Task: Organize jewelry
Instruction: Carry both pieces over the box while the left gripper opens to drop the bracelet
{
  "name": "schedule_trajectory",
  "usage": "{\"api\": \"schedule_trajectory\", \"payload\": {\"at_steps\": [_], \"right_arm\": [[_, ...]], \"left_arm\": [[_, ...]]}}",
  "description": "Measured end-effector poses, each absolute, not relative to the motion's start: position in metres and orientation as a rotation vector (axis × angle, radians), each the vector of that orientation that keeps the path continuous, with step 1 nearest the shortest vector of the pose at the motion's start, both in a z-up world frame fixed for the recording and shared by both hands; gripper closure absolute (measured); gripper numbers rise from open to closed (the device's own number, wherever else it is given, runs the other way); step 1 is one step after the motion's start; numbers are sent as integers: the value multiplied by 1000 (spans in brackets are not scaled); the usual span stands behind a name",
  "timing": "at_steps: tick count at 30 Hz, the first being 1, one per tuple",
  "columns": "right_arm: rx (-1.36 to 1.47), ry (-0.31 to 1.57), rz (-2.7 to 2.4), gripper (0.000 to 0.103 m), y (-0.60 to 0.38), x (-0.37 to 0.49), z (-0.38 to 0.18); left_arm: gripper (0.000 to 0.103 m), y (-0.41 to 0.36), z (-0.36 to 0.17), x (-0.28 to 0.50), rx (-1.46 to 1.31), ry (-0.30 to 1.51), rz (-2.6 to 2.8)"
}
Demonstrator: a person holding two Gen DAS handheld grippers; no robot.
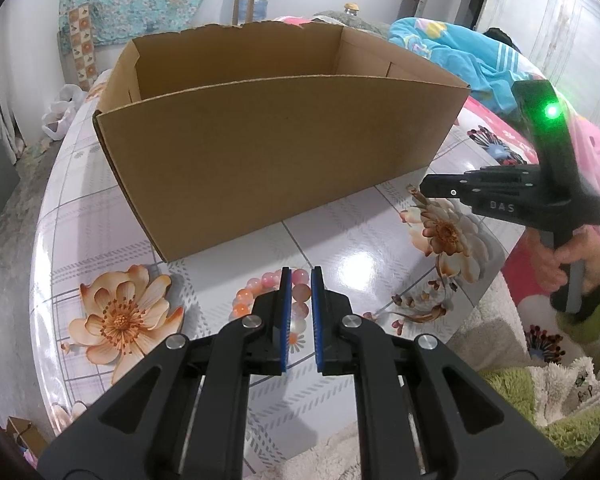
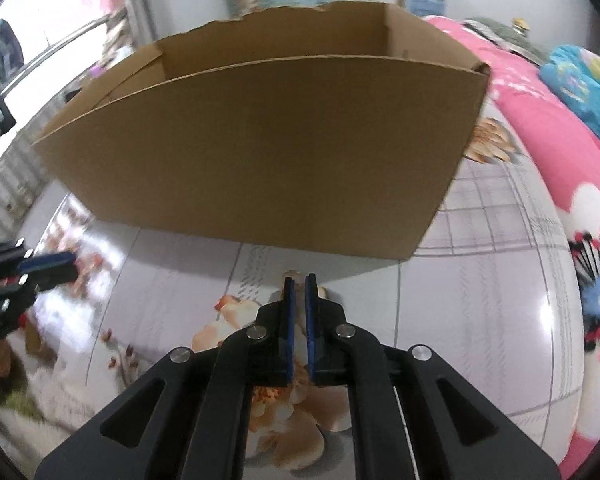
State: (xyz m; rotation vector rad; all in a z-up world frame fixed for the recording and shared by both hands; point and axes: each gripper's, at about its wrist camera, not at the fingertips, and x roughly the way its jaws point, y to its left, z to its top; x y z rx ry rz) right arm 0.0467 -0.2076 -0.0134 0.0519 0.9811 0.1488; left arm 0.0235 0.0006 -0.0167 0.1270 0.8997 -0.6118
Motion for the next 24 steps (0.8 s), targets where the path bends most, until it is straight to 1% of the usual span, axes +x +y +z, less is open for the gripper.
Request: {"api": "schedule_trajectory", "payload": {"at_steps": [3, 5, 7, 15, 18, 19, 20, 21, 24], "right_arm": [[-11, 987, 224, 90, -205, 51, -11], [-63, 991, 268, 77, -203, 55, -10], [-108, 989, 322, 73, -200, 59, -9], [-190, 1026, 440, 73, -200, 76, -14], [-219, 1029, 473, 75, -200, 81, -14], [-232, 1030, 478, 79, -200, 81, -14], [-230, 1037, 489, 88, -201, 82, -13], [-220, 1045, 494, 91, -203, 81, -13], [-211, 1039, 502, 92, -209, 74, -12]], "left_arm": [[95, 1, -18, 25, 127, 903, -612], [95, 1, -18, 26, 126, 906, -612], [95, 0, -18, 25, 126, 908, -613], [95, -5, -20, 25, 142, 914, -619], [95, -7, -20, 26, 148, 915, -620], [95, -8, -20, 26, 150, 914, -619], [95, -8, -20, 26, 150, 914, -618], [95, -9, -20, 26, 150, 913, -618], [95, -9, -20, 26, 151, 911, -617]]}}
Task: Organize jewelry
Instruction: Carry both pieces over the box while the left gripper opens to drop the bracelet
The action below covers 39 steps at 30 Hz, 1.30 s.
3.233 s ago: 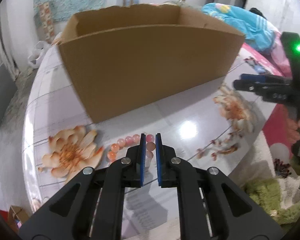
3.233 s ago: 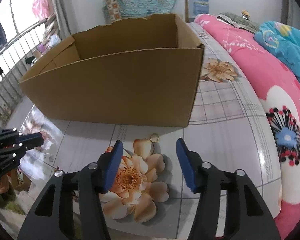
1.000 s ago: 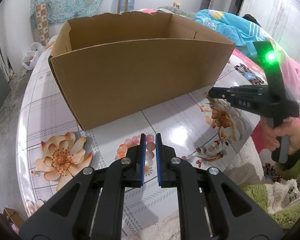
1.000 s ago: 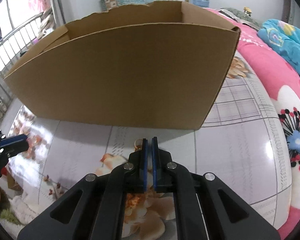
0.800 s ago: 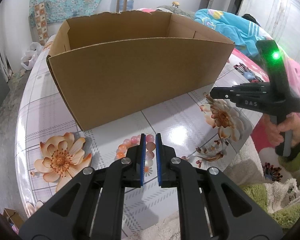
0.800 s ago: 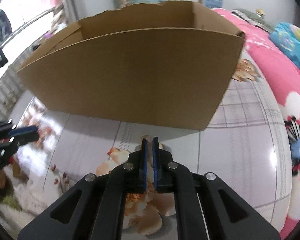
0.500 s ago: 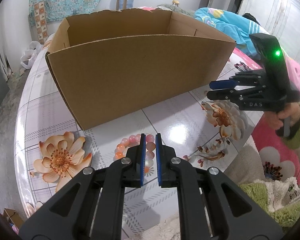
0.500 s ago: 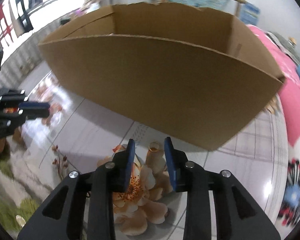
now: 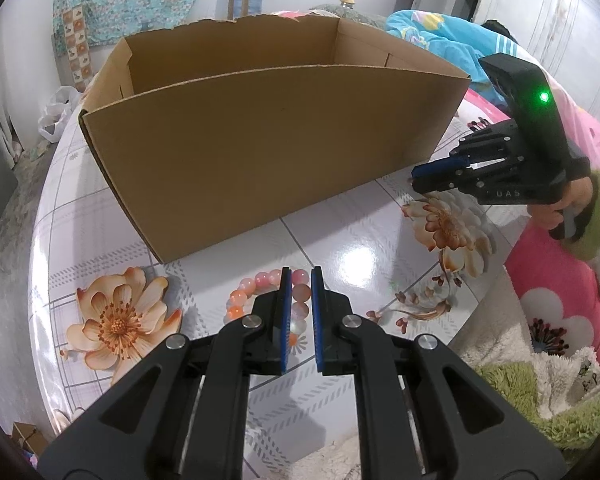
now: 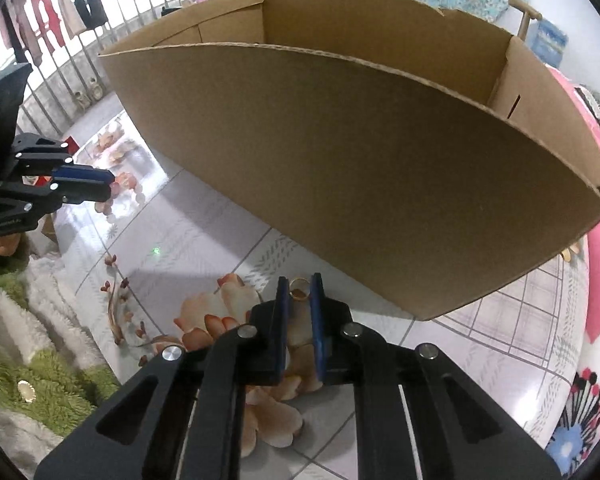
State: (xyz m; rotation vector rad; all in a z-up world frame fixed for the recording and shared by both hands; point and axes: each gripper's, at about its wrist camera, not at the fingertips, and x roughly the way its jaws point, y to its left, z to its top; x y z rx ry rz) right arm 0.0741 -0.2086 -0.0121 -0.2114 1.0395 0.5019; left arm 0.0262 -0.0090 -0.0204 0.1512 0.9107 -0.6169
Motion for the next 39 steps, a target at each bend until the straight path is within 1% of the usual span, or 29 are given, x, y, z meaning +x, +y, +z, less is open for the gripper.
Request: {"api": "schedule_trajectory", "payload": {"at_steps": [7, 12, 19, 23, 28, 31, 33, 36, 39], "right_arm": [[-139, 1021, 482, 92, -223, 64, -13], [-81, 973, 464, 92, -229, 48, -2], [6, 829, 474, 92, -238, 16, 45], [56, 720, 509, 92, -240, 4, 80], [95, 637, 528, 92, -241, 18, 118], [102, 644, 517, 92, -240, 39, 131], [90, 683, 490, 92, -239, 62, 132], [77, 766, 461, 92, -236, 92, 125], [75, 832, 429, 92, -237, 116, 113]], "left_arm": [[95, -6, -14, 22, 157, 887, -614], [95, 0, -2, 13, 146, 858, -624], [95, 15, 38, 3, 60, 796, -688], [95, 17, 76, 3, 37, 719, -746], [95, 5, 119, 19, 57, 640, -784], [95, -13, 132, 48, 74, 678, -759], [95, -25, 133, 72, 55, 730, -769], [95, -39, 123, 104, 27, 817, -776], [95, -57, 99, 138, 22, 920, -778]]}}
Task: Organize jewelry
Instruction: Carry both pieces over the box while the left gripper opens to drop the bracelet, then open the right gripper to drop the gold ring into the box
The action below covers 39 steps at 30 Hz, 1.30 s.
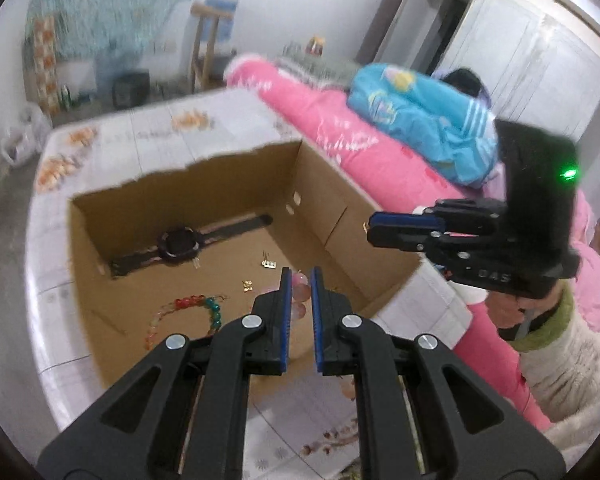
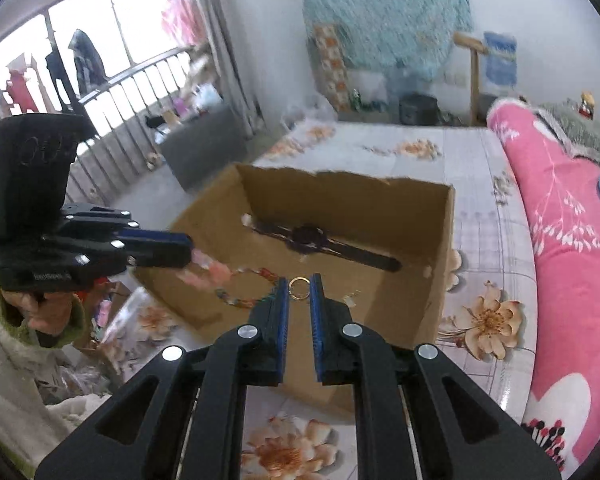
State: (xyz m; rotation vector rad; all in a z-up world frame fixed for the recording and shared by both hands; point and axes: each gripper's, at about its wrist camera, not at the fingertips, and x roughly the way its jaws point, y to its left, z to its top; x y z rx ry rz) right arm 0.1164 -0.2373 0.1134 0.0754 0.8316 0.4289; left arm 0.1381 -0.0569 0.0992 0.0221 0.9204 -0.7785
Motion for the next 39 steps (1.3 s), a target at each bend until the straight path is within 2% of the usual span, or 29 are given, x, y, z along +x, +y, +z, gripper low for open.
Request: {"api": "schedule_trajectory", "payload": {"at_steps": [7, 11, 12, 13, 14, 20, 22, 30, 39], "right_arm": [[83, 883, 384, 92, -244, 140, 102], [80, 893, 375, 92, -250, 145, 99], [82, 905, 372, 92, -252, 147, 97], [86, 919, 369, 92, -254, 150, 94], [90, 933, 367, 92, -255, 154, 92], [14, 1103, 375, 92, -241, 180, 70], [-55, 1125, 359, 92, -232, 185, 66], [-210, 1238, 346, 92, -207, 204, 52], [-186, 1232, 328, 92, -209, 202, 54]], "left_arm": [[95, -85, 18, 199, -62, 1292, -753], [94, -90, -4, 207, -116, 1404, -753], [89, -91, -4, 207, -111, 1405, -755], [77, -90, -4, 207, -110, 1399, -754], [72, -88, -4, 208, -119, 1388, -748], [62, -70, 18, 209, -127, 1271, -708], [55, -61, 30, 203, -108, 1206, -694], [42, -14, 72, 182, -115, 1000, -645], [37, 23, 95, 163, -104, 868, -583]]}}
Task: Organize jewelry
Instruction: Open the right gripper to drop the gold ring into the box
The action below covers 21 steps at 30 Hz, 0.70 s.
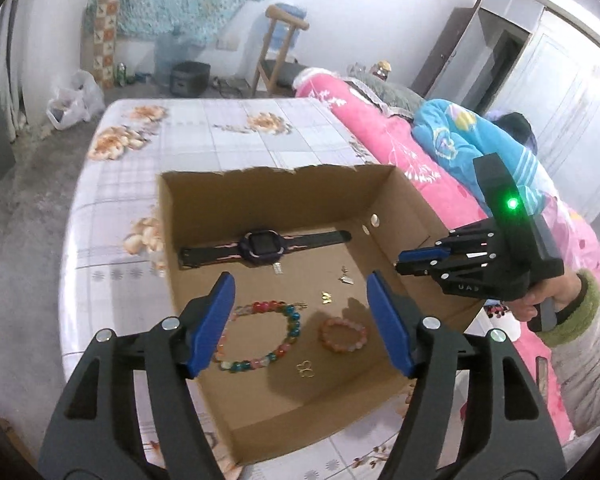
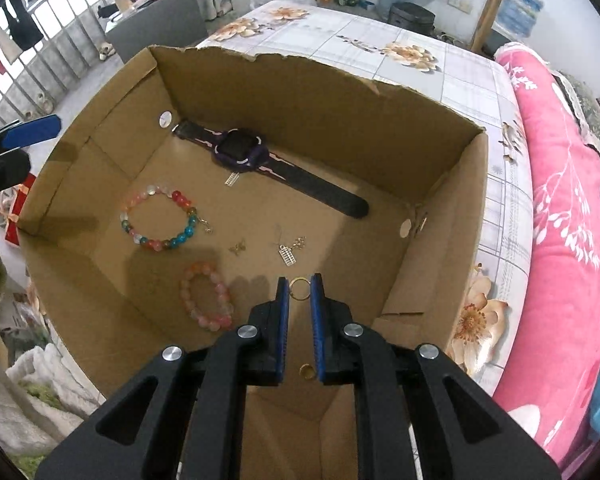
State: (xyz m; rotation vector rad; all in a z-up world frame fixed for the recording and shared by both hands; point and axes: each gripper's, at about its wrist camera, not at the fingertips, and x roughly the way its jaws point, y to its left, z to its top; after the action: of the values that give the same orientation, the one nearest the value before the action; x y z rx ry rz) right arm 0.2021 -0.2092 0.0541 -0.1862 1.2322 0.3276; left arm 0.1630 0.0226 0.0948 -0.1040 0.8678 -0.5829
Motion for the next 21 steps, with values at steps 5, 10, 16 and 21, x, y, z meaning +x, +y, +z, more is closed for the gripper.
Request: {"api": "schedule_trajectory", "payload": {"at_steps": [5, 10, 16, 21], "right_arm": [[-183, 1238, 317, 91, -208, 203, 53], [-176, 1230, 308, 89, -210, 202, 56], [-118, 1160, 289, 84, -222, 191, 77], [64, 1007, 220, 71, -254, 163, 107]], "left_arm": [[36, 35, 92, 157, -127, 869, -571], [35, 43, 90, 153, -144, 862, -561], [34, 54, 91, 145, -145, 838, -530], [26, 73, 88, 136, -169, 816, -481]]}}
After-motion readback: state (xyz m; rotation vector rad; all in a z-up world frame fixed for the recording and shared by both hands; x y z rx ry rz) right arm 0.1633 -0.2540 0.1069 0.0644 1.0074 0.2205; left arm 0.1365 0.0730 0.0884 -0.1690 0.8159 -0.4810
